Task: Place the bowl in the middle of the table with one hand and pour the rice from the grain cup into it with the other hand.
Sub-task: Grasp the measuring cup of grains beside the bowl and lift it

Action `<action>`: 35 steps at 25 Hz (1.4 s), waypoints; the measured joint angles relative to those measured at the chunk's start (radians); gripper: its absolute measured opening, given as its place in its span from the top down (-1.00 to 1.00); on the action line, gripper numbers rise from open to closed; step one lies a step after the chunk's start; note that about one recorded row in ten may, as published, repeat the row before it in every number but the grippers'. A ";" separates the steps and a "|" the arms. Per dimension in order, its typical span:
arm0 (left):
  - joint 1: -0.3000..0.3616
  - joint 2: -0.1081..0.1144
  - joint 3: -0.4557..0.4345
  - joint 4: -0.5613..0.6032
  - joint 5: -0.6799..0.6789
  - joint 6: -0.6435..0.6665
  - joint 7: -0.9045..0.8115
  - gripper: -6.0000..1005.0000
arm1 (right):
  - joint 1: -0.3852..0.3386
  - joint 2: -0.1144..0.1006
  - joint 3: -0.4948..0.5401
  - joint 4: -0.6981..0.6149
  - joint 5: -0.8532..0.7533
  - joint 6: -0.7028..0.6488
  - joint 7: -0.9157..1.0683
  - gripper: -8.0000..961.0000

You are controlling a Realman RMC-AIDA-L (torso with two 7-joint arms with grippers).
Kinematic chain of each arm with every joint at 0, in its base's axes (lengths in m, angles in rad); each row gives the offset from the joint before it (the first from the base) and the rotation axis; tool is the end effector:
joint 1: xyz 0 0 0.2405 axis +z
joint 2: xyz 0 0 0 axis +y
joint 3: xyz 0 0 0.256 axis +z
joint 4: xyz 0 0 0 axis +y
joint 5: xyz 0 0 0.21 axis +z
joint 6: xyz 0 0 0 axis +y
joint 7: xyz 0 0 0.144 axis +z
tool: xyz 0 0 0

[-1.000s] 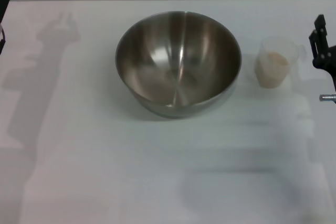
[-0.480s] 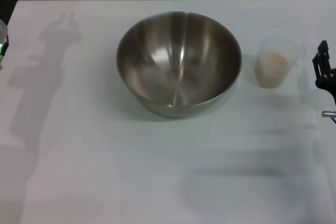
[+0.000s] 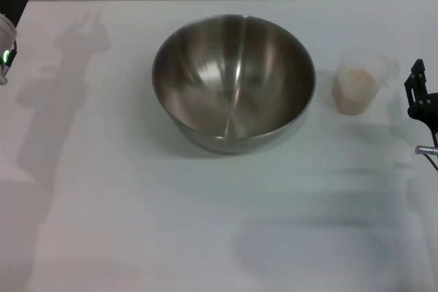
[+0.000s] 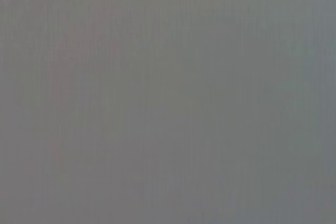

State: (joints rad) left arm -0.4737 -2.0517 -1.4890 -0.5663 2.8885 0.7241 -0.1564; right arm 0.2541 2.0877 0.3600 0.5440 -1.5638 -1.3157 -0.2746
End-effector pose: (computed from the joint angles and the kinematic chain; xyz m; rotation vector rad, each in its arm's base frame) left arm -0.2621 0.4148 0.0240 -1.5990 -0.5041 -0.7298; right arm 0.3160 0.2629 -0.0508 -1.3679 0.6558 0.6346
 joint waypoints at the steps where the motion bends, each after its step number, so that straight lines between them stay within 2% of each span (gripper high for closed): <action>1: -0.003 0.001 -0.003 0.003 0.000 0.000 0.000 0.64 | 0.002 0.000 -0.001 0.000 0.003 0.001 0.000 -0.27; 22: -0.013 0.004 -0.020 0.022 0.000 0.000 0.025 0.64 | -0.019 0.002 -0.009 0.014 0.012 0.053 0.004 -0.23; 35: -0.012 0.004 -0.020 0.022 0.000 -0.002 0.026 0.64 | -0.008 -0.002 -0.001 0.005 0.038 0.071 0.004 -0.21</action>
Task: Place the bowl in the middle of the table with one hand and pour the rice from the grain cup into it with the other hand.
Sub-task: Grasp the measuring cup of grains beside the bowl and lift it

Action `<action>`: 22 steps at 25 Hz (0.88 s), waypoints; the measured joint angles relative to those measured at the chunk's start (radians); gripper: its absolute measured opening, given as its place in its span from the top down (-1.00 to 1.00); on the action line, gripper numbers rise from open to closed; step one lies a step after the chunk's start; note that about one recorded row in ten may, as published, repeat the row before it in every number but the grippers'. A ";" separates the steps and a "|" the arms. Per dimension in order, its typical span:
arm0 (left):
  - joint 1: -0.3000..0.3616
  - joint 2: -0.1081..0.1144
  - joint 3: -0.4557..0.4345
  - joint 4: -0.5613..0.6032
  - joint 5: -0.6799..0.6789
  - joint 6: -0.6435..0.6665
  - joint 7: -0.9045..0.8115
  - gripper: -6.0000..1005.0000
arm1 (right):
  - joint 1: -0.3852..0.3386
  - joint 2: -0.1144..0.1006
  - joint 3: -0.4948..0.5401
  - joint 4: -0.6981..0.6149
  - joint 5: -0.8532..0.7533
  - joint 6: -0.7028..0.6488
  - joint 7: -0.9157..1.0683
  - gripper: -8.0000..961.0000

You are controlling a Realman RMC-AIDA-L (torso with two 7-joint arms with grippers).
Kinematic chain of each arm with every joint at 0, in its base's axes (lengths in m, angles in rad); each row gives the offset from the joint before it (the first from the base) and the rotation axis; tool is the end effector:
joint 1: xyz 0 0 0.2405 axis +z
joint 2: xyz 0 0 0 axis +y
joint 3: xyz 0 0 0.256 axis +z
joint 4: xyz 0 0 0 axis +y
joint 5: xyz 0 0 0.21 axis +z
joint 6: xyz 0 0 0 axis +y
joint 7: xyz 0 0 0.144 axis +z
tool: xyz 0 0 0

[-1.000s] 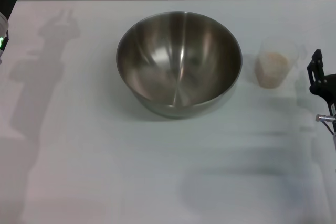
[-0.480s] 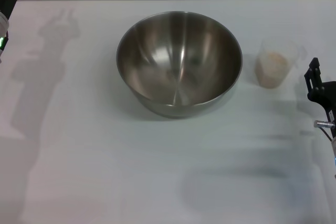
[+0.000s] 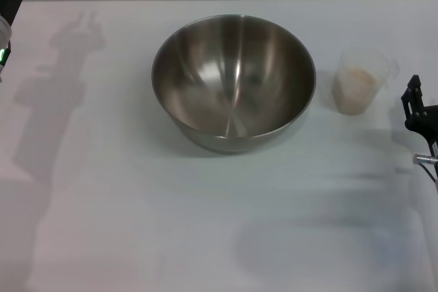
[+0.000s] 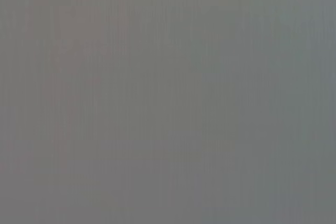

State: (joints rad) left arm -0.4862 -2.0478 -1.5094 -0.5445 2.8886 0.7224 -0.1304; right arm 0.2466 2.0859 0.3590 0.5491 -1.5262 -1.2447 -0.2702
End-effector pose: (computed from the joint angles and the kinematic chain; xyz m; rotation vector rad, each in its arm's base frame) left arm -0.2665 0.4175 0.0278 -1.5890 -0.4912 -0.6971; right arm 0.3263 0.2603 -0.0578 -1.3774 0.7390 0.5869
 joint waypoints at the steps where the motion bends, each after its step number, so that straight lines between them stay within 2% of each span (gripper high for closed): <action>1: 0.000 0.000 0.000 0.000 0.000 0.000 0.000 0.64 | 0.000 0.000 0.000 -0.002 0.001 0.001 0.000 -0.21; 22: -0.006 -0.009 0.000 0.000 -0.001 0.006 0.000 0.64 | 0.042 -0.003 -0.012 -0.051 -0.009 0.067 0.005 -0.17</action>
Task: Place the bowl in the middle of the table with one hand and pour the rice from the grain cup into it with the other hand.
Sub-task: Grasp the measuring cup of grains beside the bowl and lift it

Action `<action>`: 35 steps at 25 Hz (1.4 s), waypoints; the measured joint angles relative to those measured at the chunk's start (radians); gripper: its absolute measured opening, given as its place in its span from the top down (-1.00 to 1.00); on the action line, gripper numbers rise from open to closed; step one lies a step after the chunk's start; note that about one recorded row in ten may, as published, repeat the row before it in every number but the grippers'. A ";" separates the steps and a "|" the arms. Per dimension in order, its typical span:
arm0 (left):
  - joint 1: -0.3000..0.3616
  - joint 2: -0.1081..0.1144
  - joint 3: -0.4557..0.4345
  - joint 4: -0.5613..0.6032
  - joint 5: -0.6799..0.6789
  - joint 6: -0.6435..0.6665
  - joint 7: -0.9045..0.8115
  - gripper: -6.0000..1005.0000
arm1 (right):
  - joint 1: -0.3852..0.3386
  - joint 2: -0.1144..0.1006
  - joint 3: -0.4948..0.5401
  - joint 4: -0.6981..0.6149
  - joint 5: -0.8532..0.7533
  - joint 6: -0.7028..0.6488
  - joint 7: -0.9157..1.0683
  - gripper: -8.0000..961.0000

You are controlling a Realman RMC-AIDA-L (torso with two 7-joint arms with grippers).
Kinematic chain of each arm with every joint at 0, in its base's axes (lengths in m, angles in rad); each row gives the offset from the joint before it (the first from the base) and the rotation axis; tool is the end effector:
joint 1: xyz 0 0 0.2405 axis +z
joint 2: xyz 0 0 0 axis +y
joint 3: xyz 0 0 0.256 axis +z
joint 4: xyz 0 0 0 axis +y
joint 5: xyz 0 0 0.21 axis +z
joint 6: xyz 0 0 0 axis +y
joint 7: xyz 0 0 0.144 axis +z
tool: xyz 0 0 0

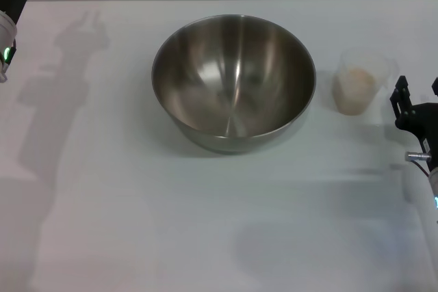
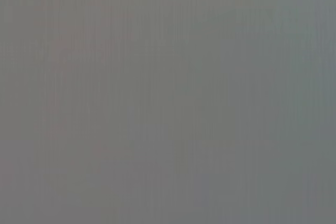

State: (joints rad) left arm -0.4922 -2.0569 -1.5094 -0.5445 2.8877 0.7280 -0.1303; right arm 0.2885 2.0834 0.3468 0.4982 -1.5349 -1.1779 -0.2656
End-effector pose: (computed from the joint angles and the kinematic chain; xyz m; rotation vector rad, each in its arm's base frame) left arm -0.2617 0.4181 0.0245 -1.5905 -0.4907 -0.7124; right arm 0.3300 0.2718 -0.0614 -1.4532 0.7223 0.5413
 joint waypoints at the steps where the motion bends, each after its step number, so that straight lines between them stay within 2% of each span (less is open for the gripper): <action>1: 0.001 0.000 0.000 0.000 0.000 0.000 0.000 0.64 | 0.001 0.000 0.000 -0.001 0.000 0.003 0.000 -0.16; 35: 0.009 0.001 -0.001 0.000 -0.001 0.002 0.002 0.64 | 0.032 0.000 0.005 -0.025 -0.001 0.044 0.002 -0.10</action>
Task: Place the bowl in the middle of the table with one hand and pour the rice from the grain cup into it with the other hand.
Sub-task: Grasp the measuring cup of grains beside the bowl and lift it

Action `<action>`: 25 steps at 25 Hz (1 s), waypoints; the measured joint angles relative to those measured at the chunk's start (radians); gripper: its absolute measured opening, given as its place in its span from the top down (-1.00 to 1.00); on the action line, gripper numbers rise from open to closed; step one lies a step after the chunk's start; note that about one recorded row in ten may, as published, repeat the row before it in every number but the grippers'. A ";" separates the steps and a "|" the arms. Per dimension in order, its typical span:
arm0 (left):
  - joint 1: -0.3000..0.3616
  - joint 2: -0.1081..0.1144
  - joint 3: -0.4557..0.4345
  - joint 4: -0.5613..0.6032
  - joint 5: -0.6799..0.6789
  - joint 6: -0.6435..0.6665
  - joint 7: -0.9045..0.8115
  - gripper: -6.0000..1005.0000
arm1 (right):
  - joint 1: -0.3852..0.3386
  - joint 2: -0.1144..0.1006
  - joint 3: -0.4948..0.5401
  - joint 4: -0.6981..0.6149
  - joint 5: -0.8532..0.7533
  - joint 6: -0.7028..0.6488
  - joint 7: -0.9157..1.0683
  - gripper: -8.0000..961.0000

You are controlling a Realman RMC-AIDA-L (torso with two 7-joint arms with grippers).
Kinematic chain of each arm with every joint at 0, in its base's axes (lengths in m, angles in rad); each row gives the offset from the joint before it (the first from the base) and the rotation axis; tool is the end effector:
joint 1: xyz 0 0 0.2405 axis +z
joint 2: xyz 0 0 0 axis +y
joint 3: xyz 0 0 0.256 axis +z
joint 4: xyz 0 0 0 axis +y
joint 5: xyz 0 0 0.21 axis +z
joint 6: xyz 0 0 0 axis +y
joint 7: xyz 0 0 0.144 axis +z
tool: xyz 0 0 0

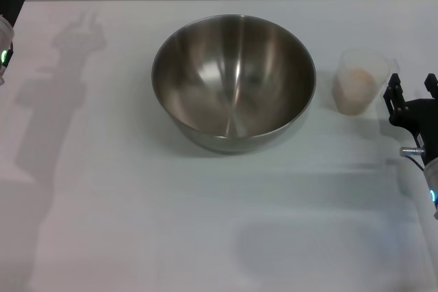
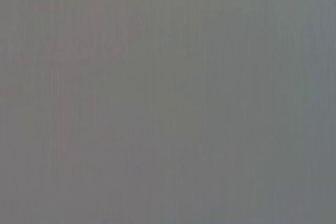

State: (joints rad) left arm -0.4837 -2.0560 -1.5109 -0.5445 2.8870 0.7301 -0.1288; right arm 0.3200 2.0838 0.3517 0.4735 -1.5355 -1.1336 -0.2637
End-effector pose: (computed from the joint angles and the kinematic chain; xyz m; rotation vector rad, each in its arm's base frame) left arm -0.2654 0.4160 0.0254 -1.5849 -0.4946 -0.7064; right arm 0.3301 0.2817 -0.0631 -1.4858 0.7202 0.5198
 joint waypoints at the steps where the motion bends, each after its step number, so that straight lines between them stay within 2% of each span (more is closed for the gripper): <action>1: 0.000 0.000 0.000 0.000 0.000 0.000 0.000 0.64 | 0.001 0.000 0.000 0.000 0.000 0.000 0.000 -0.10; 25: -0.007 0.000 -0.012 -0.001 0.000 0.000 0.000 0.64 | 0.035 0.000 -0.005 -0.052 0.000 0.028 0.051 -0.05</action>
State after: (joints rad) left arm -0.4909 -2.0564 -1.5232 -0.5454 2.8870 0.7301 -0.1288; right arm 0.3552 2.0833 0.3466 0.4220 -1.5359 -1.1059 -0.2132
